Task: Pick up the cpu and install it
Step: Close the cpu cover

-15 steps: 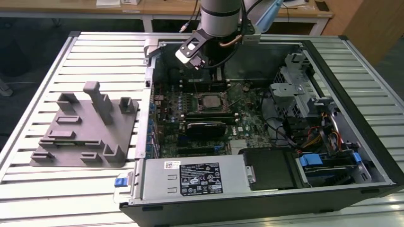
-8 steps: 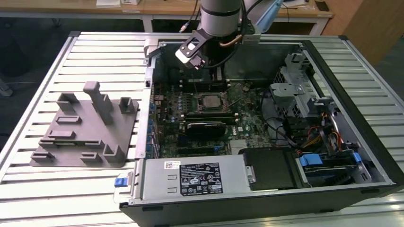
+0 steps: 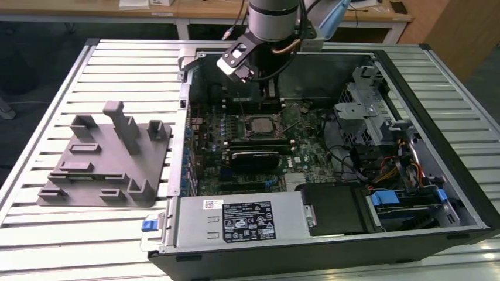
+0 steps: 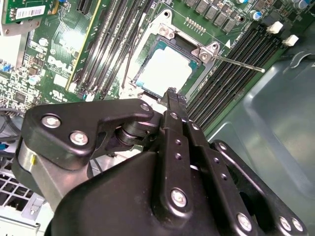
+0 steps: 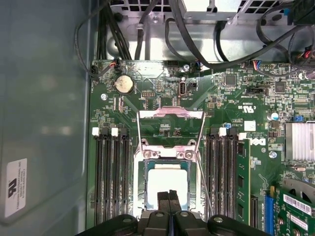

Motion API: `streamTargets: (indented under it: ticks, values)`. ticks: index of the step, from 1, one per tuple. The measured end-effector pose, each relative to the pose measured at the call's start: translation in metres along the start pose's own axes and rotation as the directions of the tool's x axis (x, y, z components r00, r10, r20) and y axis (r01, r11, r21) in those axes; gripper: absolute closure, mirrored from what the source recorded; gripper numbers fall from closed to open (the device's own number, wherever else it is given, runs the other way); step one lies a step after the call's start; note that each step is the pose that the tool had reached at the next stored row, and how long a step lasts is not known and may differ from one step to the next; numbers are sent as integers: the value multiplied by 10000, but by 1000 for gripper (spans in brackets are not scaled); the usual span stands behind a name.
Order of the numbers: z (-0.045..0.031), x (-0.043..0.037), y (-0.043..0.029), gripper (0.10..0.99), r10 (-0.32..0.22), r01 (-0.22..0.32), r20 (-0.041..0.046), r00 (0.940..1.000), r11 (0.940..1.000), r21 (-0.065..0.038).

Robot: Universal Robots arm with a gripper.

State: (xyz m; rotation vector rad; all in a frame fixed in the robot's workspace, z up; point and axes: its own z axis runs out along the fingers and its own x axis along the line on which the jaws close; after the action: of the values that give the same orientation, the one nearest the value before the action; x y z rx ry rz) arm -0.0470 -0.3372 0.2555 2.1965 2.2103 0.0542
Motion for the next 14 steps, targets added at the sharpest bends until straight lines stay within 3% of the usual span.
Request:
streamTargets:
  ticks: [6,14]
  values:
    - [-47,0,2,980,0,0,0,10000,10000,0]
    - [-51,0,21,980,-1,1,2,10000,10000,2]
